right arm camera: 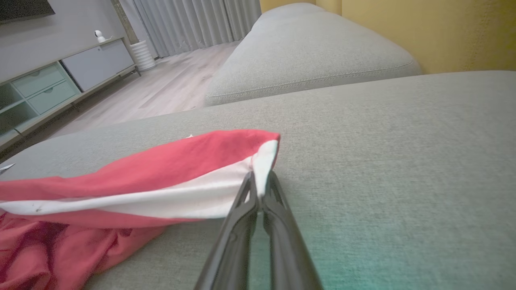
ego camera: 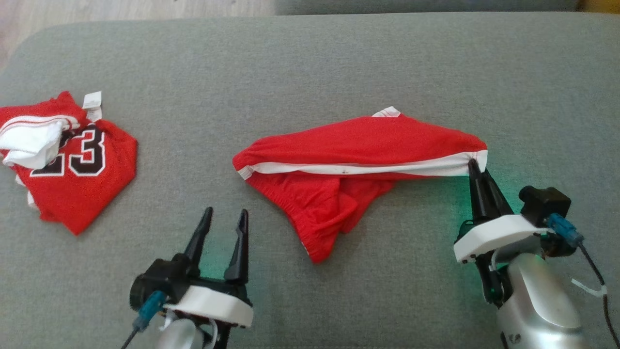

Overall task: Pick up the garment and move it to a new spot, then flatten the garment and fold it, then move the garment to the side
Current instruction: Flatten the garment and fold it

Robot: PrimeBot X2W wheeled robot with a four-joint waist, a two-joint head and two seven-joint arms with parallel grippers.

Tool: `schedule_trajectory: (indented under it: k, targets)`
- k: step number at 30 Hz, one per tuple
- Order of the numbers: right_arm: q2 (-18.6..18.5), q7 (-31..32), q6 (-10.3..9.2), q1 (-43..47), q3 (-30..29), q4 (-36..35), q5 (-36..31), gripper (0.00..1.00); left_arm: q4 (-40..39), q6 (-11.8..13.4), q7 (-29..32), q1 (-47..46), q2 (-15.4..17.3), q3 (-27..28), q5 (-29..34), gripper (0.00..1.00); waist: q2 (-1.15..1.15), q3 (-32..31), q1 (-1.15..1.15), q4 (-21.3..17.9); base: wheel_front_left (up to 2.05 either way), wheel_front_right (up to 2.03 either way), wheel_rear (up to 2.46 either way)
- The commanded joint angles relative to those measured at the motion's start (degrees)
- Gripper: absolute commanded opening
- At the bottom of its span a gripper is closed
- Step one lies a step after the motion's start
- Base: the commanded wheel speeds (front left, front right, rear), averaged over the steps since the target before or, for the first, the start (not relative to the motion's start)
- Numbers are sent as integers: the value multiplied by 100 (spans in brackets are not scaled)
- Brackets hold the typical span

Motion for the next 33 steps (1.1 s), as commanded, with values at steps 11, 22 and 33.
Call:
schedule_trajectory:
  k: [11, 22, 33]
  targets:
    - [2, -63, 24, -75, 42, -234, -149, 0, 681, -130, -31, -1175, 22, -670, -2131, 100, 0, 217, 0, -216, 0, 0, 0]
    - [2, -63, 24, -183, 131, -318, -109, 0, 1025, -132, -31, -1816, 530, -1277, -2729, 100, 0, 522, 0, -392, 0, 0, 0]
    - [2, -63, 24, -256, 238, -387, -35, 0, 955, -132, -31, -2002, 649, -1459, -2734, 100, 0, 676, 0, -523, 0, 0, 0]
